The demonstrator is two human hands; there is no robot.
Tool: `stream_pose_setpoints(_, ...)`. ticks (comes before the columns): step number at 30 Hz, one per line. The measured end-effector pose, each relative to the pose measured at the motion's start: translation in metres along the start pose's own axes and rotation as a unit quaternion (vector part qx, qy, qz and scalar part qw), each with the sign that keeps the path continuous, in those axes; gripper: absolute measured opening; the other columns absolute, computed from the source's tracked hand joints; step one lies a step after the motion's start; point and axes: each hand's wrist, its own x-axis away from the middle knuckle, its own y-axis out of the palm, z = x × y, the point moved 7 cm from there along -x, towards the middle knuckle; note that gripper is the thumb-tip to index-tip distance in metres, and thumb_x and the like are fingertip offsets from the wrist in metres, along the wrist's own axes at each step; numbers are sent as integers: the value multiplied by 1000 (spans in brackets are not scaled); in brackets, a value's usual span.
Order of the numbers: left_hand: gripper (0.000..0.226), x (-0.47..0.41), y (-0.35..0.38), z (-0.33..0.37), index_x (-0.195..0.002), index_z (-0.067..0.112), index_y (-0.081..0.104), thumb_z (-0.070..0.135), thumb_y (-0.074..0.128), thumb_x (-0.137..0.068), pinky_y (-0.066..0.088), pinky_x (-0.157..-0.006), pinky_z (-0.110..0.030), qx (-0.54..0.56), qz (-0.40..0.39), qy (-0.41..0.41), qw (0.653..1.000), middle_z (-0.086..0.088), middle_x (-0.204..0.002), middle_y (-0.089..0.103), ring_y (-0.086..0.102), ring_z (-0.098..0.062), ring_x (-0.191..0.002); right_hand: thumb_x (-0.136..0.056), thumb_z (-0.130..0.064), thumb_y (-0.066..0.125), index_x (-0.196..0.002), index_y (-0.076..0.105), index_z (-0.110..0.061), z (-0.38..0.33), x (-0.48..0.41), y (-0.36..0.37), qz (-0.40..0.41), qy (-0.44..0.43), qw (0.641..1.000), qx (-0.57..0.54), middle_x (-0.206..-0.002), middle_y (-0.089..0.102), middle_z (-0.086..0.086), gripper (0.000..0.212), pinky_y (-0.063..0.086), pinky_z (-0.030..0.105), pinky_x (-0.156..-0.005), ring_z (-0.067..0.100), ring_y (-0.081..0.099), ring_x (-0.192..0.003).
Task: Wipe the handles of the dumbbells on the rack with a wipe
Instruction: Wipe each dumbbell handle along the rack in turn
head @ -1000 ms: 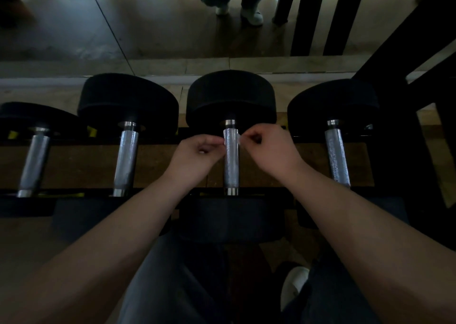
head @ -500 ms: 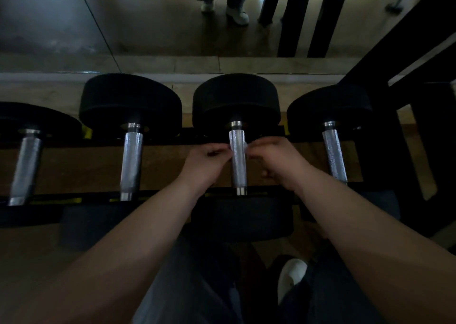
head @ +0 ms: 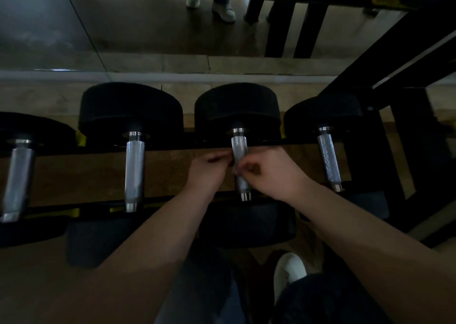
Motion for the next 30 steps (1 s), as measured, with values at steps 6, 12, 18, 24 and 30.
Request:
stream_pose_setpoints(6,16,-1,-4,-2,-100,25,77,23,63,-92,43,-62,-23,-4,14,-33,999,3,-93,72,63,-14,-81,-97,-35,59,-115,73,-36,-11,-33,1,-91,12,994,52,-96,69,-10,23,56,30,-76,8,64,-85)
stream_pose_setpoints(12,10,-5,-9,-4,-89,30,73,24,65,-91,41,-58,-24,12,58,-74,995,7,-83,66,57,-11,-72,-94,-35,56,-90,73,-24,-27,-16,17,-184,-6,967,175,-78,56,-2,20,47,28,-57,19,59,-73)
stream_pose_setpoints(18,15,1,-6,-3,-106,25,69,30,62,-94,40,-56,-24,-26,49,-66,996,3,-89,64,54,-10,-74,-96,-34,53,-94,74,-35,-15,-28,0,-84,7,985,151,-84,60,-6,21,45,27,-54,15,57,-69)
stream_pose_setpoints(24,21,21,-17,14,-104,29,73,24,53,-98,40,-57,-13,-64,114,60,990,11,-92,68,60,-2,-77,-92,-30,60,-84,75,-24,-8,-22,14,-114,2,989,90,-72,57,-4,18,47,27,-55,16,61,-66)
stream_pose_setpoints(30,19,50,-25,38,-103,26,68,18,51,-99,38,-61,2,-134,209,210,946,20,-85,63,57,20,-75,-98,-30,60,-102,80,-29,-3,-25,2,-57,19,995,-80,-94,71,-15,20,50,18,-73,2,64,-83)
